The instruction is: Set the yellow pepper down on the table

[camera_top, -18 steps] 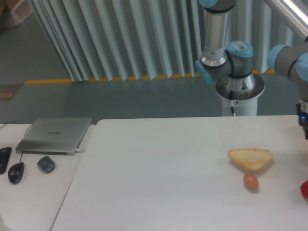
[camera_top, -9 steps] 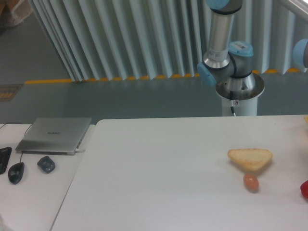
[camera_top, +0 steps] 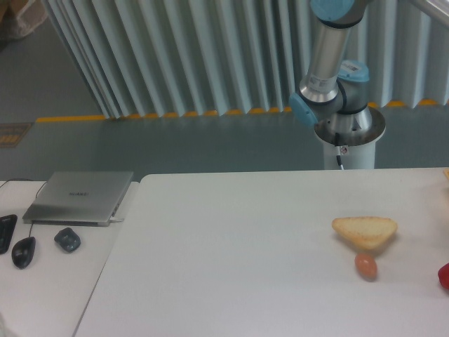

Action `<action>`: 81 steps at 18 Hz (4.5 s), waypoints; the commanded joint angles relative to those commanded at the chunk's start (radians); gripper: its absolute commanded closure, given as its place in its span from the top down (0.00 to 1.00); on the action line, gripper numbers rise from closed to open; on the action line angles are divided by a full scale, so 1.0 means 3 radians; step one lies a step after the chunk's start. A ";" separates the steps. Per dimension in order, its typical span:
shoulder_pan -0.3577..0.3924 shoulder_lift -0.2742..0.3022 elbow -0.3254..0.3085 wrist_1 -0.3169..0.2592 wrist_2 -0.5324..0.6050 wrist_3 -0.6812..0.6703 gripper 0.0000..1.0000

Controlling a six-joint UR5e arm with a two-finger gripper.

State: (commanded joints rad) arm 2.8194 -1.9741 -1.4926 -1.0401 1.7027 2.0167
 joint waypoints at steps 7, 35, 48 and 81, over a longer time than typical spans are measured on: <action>0.0046 -0.0194 0.0077 0.0322 0.0031 0.0563 1.00; 0.0128 -0.0491 0.0154 0.0363 0.0097 0.0876 0.74; 0.0128 -0.0445 0.0210 0.0256 0.0113 0.0804 0.36; -0.0777 0.0357 -0.0050 -0.0737 -0.0900 -0.2053 0.37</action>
State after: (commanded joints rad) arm 2.5863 -1.8669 -1.5077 -1.2612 1.4327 1.4007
